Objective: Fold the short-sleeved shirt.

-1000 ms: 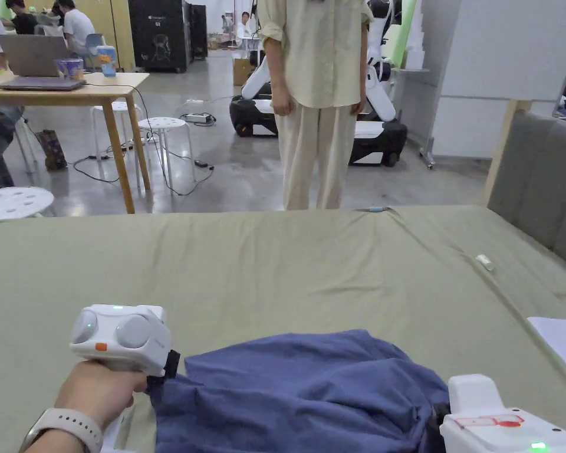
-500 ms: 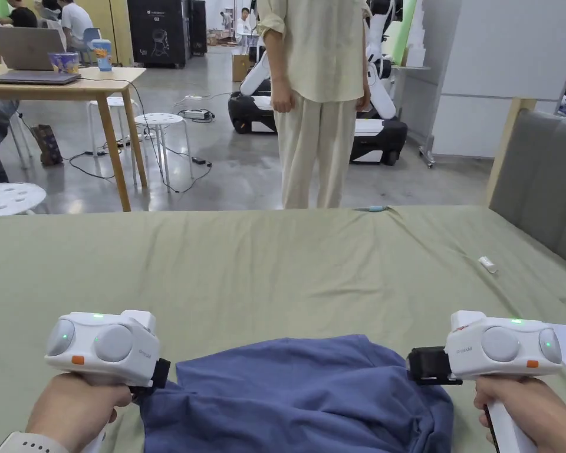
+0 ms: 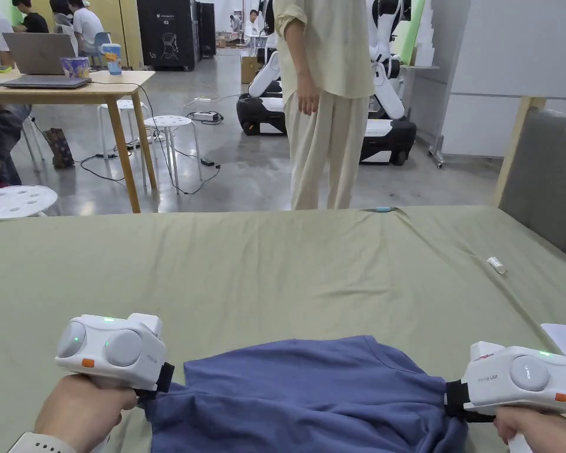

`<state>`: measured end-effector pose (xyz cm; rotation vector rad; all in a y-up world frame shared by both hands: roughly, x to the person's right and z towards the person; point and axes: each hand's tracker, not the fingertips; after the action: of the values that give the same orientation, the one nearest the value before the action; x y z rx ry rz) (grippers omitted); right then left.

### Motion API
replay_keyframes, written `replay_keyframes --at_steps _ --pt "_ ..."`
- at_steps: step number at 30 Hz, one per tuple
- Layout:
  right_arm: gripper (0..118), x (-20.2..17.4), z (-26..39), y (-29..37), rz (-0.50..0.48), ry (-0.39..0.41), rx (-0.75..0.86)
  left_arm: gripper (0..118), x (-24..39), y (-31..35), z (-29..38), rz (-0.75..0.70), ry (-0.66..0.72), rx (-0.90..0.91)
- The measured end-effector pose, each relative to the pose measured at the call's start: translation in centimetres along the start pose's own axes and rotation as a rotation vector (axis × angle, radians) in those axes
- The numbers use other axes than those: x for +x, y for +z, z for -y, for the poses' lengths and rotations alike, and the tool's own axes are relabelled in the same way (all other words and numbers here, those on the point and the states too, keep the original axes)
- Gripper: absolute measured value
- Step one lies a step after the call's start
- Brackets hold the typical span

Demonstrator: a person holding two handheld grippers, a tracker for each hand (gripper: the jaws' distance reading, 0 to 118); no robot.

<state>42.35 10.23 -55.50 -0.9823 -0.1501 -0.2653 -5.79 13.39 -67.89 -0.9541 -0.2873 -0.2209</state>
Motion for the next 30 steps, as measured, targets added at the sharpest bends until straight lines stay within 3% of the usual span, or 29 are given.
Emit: replay_keyframes --at_steps 12,18,30 --pt "2 -8.5 -2.9 11.4 0.126 0.252 0.442 0 -1.5 9.6 -0.5 -0.156 0.002 0.338" --pt "2 -11.3 -5.3 18.6 0.159 0.256 0.619 0 -4.3 17.4 -1.8 -0.268 0.016 0.501" --pt "2 -15.2 -13.6 28.6 0.179 0.321 0.789 0 -10.1 27.2 -8.3 -0.34 0.098 0.702"
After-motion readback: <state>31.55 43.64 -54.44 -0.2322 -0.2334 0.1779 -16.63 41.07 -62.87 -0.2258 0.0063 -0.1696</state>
